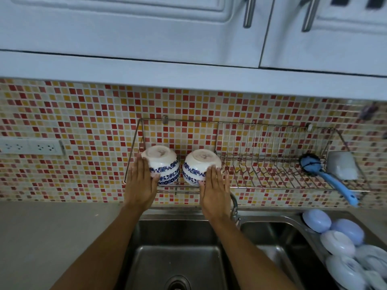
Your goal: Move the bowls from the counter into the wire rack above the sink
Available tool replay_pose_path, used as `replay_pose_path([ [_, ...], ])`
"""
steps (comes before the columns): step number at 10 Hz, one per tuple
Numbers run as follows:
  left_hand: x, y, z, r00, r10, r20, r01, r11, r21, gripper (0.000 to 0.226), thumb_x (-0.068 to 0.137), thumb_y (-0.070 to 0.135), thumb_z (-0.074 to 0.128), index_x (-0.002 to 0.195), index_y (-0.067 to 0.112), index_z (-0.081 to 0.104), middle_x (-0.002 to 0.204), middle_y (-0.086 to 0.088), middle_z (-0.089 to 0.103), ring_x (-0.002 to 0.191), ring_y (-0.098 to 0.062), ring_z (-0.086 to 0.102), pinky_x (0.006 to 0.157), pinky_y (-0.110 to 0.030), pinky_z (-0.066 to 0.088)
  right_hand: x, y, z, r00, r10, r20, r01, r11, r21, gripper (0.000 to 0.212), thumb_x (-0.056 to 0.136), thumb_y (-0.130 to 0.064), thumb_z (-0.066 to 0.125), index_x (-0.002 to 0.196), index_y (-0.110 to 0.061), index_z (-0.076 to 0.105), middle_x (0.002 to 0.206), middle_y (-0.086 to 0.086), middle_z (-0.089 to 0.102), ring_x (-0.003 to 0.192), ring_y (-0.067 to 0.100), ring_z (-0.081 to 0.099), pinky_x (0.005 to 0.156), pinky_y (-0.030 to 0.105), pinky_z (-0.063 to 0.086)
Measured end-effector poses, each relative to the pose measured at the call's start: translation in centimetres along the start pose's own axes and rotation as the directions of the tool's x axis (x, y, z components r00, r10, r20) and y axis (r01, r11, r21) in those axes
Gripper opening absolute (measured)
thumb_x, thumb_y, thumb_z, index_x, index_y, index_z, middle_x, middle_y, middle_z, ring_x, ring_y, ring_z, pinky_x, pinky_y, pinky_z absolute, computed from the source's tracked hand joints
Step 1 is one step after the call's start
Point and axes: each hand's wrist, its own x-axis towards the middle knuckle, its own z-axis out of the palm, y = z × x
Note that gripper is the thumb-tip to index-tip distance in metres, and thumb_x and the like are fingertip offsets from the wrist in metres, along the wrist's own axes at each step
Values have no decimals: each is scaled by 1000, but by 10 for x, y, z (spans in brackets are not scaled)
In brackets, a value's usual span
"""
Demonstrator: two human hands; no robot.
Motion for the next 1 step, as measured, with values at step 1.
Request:
replay_pose_path([
  [1, -32, -6, 1, 998, 19, 53, -18, 1000, -24, 73, 91, 57, 3, 146, 15, -19, 155, -8, -25, 143, -20, -26, 120, -41, -8, -22, -2, -1, 998, -28, 56, 27, 999, 17, 74, 87, -50, -22, 149, -12, -6, 160, 7, -5, 146, 21, -14, 119, 41, -10],
])
